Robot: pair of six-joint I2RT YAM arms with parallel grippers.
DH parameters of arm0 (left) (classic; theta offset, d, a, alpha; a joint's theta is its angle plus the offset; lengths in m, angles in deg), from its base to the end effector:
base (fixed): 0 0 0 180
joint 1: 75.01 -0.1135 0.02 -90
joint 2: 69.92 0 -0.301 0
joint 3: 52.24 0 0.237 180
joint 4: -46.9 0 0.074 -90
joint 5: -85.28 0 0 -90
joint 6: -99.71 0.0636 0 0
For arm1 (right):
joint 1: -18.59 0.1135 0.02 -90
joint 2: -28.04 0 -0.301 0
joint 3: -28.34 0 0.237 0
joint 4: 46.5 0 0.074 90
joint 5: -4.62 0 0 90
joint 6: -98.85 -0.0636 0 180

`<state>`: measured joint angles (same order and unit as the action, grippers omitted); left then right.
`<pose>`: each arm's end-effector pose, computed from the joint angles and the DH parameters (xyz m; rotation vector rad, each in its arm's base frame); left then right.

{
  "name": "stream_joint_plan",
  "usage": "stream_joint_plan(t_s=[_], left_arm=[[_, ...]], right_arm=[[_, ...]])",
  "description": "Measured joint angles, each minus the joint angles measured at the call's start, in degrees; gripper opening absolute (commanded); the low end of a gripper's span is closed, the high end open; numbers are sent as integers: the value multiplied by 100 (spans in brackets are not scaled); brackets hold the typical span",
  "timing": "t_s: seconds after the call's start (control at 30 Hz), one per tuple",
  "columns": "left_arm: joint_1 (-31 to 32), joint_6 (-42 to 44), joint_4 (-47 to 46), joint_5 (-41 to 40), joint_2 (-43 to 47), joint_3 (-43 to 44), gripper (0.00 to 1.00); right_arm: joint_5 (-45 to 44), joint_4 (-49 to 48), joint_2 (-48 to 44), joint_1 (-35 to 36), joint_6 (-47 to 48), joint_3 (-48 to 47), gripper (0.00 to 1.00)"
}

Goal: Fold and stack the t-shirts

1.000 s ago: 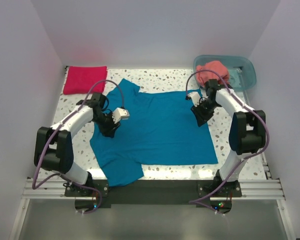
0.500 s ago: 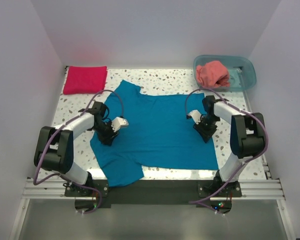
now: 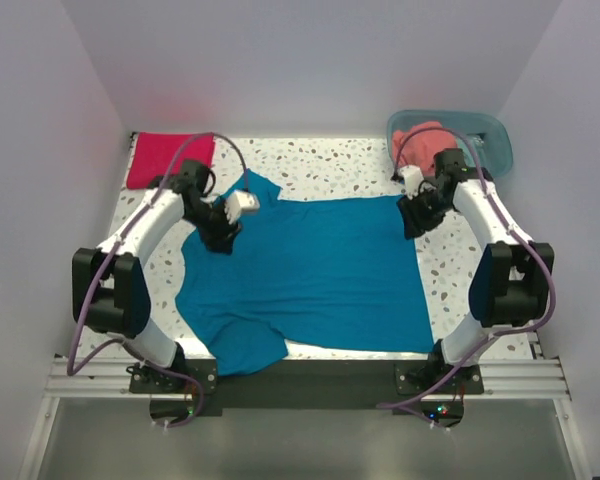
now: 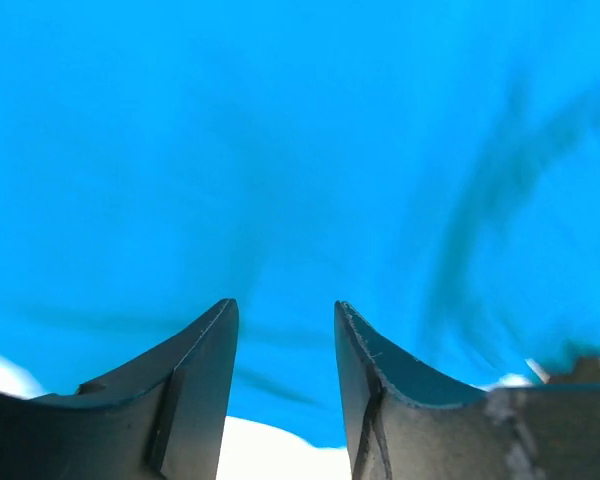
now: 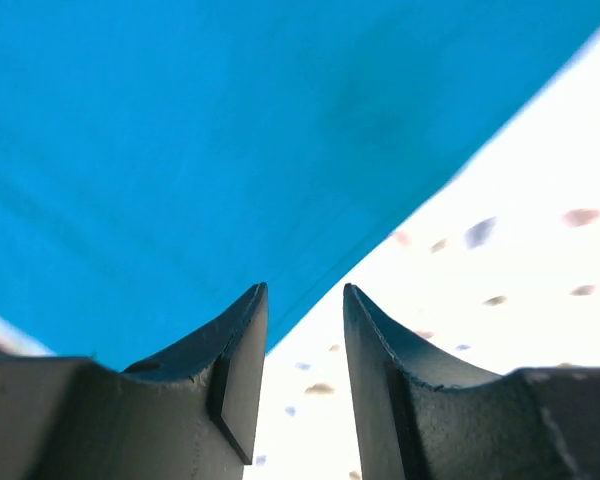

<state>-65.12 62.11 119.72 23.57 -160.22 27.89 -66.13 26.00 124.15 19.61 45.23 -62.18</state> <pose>0.2615 -0.0762 0.2436 1.4801 2.3660 -0.5935 0.3152 0.0266 0.2585 -0.9515 2.6556 0.3664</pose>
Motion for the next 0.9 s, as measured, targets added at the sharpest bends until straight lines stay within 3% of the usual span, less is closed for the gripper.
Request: stream_joint_plan(t_s=[0.13, 0.27, 0.43, 0.57, 0.9], left_arm=[[-140, -608, -651, 337, -608, 1613, 51], [-286, -1200, -1154, 439, -1029, 2306, 51], [-470, -1891, -1628, 481, -1392, 2605, 52], [-619, -2267, -1862, 494, -1534, 2680, 52], [-732, -2542, -1996, 492, -1805, 2905, 52]], right_arm=[[-66, -1172, 4, -114, -988, -304, 41], [-372, -2253, 205, -92, -2006, -304, 44], [-1045, -3882, 372, -92, -2929, 251, 49], [-1460, -4605, 800, -96, -3377, 367, 48], [-1718, -5132, 1971, -96, -3709, 52, 46]])
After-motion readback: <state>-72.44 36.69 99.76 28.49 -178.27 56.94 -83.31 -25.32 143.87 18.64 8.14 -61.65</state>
